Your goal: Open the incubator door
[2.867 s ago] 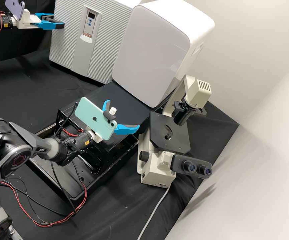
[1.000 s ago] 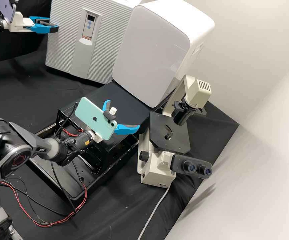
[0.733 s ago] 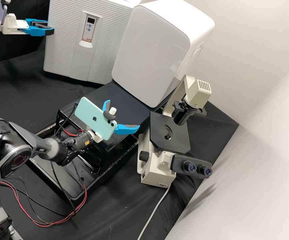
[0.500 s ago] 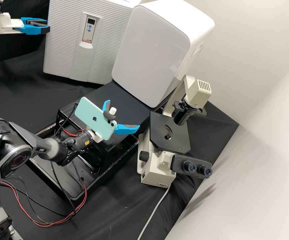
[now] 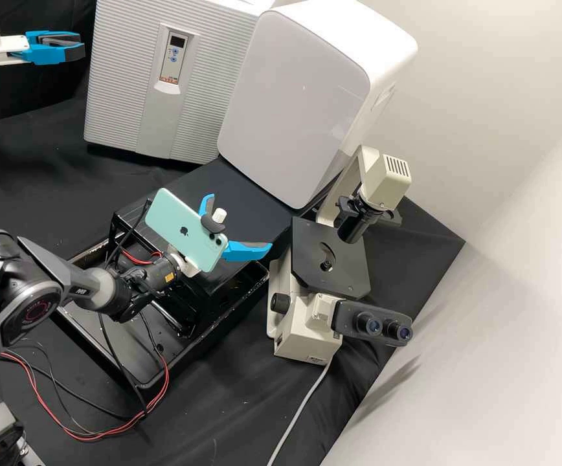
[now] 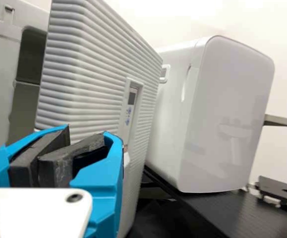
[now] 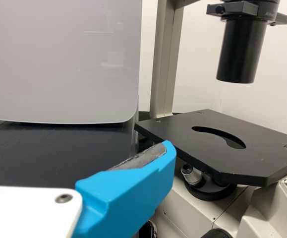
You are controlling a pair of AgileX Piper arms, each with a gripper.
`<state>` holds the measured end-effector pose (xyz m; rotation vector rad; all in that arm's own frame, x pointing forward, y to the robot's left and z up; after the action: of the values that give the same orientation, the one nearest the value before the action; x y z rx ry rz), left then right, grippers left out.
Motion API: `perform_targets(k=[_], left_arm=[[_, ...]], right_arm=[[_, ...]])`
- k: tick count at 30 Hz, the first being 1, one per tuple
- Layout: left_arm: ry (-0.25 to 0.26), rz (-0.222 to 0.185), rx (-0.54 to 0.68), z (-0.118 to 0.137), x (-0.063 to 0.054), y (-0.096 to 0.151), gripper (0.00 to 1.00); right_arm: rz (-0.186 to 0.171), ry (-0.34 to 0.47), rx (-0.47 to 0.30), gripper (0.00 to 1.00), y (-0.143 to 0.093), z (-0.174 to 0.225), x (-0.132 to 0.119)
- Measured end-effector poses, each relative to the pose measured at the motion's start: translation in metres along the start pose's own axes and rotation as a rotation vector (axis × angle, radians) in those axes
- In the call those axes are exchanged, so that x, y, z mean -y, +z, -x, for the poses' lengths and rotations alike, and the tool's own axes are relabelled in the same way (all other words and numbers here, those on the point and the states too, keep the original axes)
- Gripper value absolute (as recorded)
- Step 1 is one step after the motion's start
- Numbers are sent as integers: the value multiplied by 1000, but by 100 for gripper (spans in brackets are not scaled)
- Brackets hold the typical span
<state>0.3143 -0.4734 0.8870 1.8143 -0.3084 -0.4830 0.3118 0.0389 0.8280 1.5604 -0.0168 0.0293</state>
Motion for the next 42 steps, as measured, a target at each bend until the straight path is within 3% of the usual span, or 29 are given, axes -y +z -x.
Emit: perform_targets(k=[7, 12, 21, 27, 34, 42], left_arm=[[27, 39, -67, 15, 3, 4, 0], [32, 68, -286, 24, 4, -14, 0], [61, 56, -565, 37, -1, -32, 0], [38, 49, -567, 24, -4, -44, 0], [1, -1, -480, -5, -10, -49, 0], [-22, -24, -392, -30, -17, -48, 0]], right_arm=[[0, 0, 0, 100, 0, 0, 0], [0, 0, 0, 100, 0, 0, 0], [0, 0, 0, 100, 0, 0, 0], [0, 0, 0, 100, 0, 0, 0], [0, 0, 0, 100, 0, 0, 0], [0, 0, 0, 100, 0, 0, 0]])
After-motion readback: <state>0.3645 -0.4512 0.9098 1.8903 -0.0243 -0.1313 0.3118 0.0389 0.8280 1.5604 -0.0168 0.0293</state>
